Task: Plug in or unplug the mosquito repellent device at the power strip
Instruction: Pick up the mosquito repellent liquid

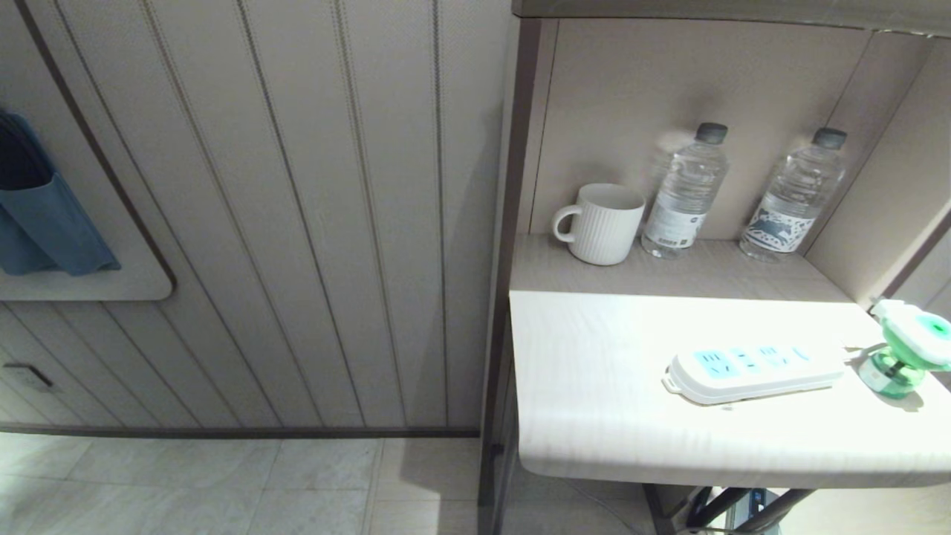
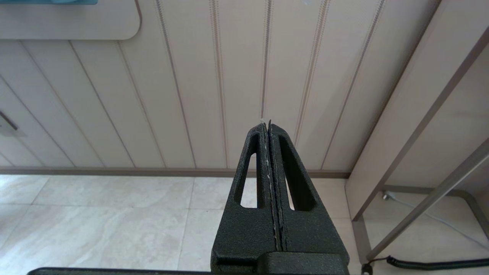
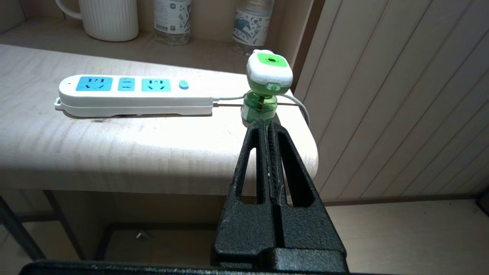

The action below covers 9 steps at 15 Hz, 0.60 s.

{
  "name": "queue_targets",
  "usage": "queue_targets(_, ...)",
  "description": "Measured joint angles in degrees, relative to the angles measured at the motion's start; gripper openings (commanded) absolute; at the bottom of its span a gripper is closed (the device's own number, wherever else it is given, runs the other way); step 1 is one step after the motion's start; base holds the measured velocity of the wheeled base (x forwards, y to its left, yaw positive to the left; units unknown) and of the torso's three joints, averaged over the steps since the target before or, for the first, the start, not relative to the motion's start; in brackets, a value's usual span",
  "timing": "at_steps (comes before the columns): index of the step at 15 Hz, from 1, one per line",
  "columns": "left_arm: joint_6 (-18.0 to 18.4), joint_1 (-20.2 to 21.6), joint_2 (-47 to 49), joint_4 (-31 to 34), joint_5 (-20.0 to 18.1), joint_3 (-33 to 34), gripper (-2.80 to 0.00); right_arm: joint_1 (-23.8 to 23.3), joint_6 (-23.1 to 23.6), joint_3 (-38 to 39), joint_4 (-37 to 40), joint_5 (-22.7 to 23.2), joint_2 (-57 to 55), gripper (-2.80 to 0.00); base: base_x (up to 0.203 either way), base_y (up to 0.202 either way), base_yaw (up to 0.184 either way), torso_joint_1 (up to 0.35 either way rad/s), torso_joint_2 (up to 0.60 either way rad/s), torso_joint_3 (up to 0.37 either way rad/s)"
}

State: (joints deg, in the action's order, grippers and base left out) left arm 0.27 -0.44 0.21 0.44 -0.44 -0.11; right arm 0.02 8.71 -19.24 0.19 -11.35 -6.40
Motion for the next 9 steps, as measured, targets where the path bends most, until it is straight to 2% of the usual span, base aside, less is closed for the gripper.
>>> queue_targets(3, 0.0, 0.0, 0.0, 0.0, 0.0, 0.0, -2.80, 0.3, -0.8, -0.9, -1.2, -1.0, -4.5, -2.80, 0.000, 0.000, 0.000, 0.000, 0.00, 0.000)
queue_targets(6, 0.0, 0.0, 0.0, 0.0, 0.0, 0.0, -2.80, 0.6, -1.4, -1.0, -1.3, -5.7, -7.8, -2.80, 0.000, 0.000, 0.000, 0.000, 0.00, 0.000)
queue_targets(9, 0.0, 0.0, 0.0, 0.0, 0.0, 0.0, -2.80, 0.6, -2.1, -2.0, -1.2, -6.1, -10.1, -2.80, 0.000, 0.000, 0.000, 0.000, 0.00, 0.000)
